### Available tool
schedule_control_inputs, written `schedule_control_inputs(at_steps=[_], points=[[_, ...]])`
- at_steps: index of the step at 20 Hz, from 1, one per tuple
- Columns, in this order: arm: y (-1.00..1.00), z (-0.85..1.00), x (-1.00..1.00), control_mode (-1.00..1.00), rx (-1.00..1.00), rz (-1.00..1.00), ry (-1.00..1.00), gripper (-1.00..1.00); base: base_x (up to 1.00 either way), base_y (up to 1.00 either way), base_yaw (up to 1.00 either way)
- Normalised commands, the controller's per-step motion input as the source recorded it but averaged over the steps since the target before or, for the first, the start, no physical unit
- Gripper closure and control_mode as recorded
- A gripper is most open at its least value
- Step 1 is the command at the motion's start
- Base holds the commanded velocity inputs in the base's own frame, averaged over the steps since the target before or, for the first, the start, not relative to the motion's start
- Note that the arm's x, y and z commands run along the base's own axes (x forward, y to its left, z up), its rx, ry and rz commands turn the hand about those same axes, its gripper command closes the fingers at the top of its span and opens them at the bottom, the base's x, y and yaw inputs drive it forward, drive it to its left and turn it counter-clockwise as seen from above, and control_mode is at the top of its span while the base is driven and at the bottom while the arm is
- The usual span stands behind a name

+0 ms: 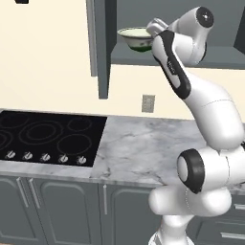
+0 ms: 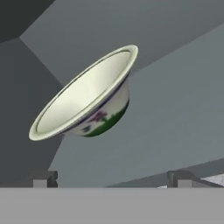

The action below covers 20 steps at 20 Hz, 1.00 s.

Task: Pick up the bowls from the cabinet and place each bowl in front of a stool on the dining counter.

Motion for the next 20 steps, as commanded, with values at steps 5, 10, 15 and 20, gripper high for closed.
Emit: schedule_control_inputs(at_steps=[5,10,15,20], points=[[0.00,0.12,0.31,-1.00,0.00,-0.03,-0.02,-1.00,0.00,0.00,0.00],[0.00,0.00,0.52,-1.00,0.01,-0.02,0.00,-1.00,0.00,0.00,0.00],[0.00,0.00,0.54,-1.00,0.00,-0.03,0.00,-1.00,0.00,0.00,0.00],[0.02,0.00,0.37,-1.00,0.00,-0.06,0.07,-1.00,0.00,0.00,0.00]])
